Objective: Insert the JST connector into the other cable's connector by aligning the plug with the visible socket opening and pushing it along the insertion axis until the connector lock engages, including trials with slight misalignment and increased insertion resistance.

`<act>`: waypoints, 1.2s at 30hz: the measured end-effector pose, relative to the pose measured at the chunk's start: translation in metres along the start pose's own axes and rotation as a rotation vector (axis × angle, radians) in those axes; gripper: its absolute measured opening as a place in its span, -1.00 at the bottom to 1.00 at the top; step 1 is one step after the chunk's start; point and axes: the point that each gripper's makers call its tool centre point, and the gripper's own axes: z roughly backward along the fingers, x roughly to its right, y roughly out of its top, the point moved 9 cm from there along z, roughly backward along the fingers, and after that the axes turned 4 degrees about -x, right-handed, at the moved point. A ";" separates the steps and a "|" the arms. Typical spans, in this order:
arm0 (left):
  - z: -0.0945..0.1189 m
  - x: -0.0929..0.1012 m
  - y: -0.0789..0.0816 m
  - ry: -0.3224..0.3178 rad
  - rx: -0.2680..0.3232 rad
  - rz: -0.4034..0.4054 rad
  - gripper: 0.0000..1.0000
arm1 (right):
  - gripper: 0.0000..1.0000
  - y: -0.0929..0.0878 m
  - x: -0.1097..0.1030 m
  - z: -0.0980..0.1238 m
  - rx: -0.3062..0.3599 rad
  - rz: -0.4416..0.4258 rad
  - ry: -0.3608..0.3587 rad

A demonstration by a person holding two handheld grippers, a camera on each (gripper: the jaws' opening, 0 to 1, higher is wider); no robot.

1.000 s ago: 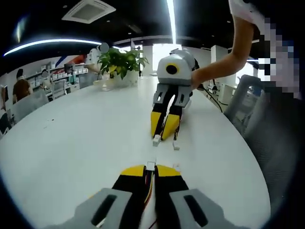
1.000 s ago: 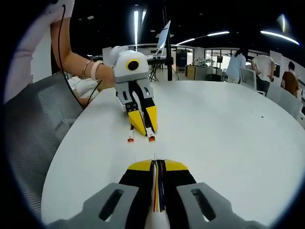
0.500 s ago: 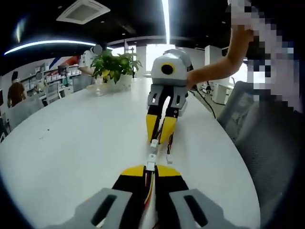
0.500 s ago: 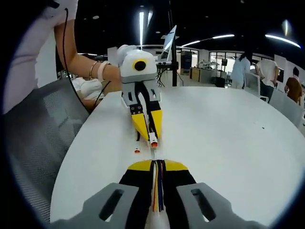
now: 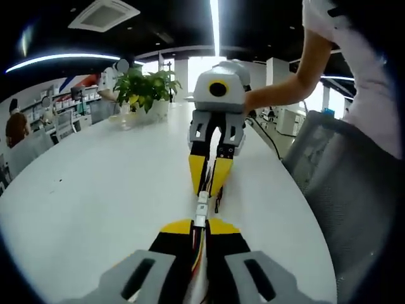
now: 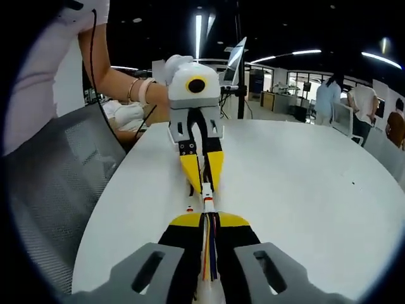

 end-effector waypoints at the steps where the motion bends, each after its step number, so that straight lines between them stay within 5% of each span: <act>1: 0.000 0.000 0.001 0.001 -0.002 -0.002 -1.00 | -0.92 0.001 -0.001 0.000 0.001 0.001 0.004; 13: -0.003 0.001 0.008 -0.005 0.004 -0.038 -1.00 | -0.92 0.005 -0.001 0.000 -0.001 0.018 0.007; 23: 0.004 0.001 0.017 -0.019 0.086 -0.050 -1.00 | -0.93 0.005 0.004 0.009 0.070 -0.024 0.028; 36: 0.002 0.005 0.021 -0.041 0.086 -0.095 -1.00 | -0.94 0.005 0.000 0.012 0.077 -0.007 0.055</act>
